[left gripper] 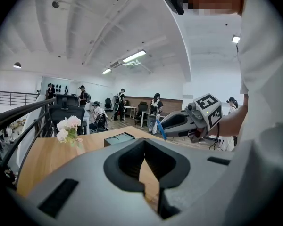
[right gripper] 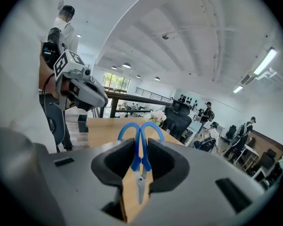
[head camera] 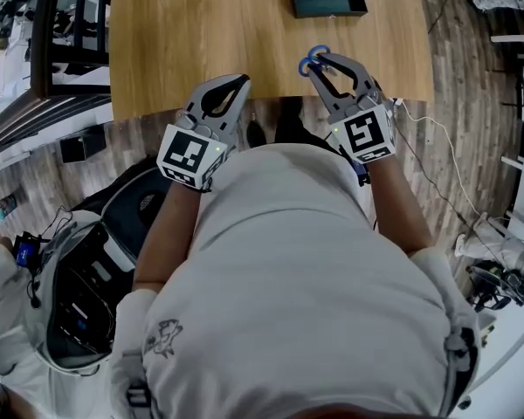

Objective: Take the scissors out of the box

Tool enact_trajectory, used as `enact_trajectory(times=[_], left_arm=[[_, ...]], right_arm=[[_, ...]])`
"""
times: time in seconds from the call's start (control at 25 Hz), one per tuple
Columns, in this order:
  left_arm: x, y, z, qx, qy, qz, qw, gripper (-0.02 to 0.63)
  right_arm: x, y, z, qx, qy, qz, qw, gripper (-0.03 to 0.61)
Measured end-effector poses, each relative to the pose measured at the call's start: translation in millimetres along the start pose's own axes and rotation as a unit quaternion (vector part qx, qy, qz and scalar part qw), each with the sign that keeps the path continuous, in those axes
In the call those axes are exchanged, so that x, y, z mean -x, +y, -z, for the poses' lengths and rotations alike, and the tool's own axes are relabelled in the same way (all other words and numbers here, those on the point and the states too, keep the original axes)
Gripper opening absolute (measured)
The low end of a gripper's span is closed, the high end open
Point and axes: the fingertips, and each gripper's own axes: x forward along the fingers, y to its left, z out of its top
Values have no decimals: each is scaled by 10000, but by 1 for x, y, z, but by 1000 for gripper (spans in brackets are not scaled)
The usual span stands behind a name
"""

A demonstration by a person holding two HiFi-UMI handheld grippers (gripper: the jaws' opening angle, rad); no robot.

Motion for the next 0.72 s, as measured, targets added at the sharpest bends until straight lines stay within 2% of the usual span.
enact_trajectory(times=[0.4, 0.72], left_arm=[[19, 5, -3, -4, -4, 298, 9996, 5], [21, 6, -13, -27, -58, 335, 9994, 5]], right_arm=[[15, 6, -15, -194, 124, 325, 9992, 95], [15, 5, -24, -401, -10, 253, 9989, 95]])
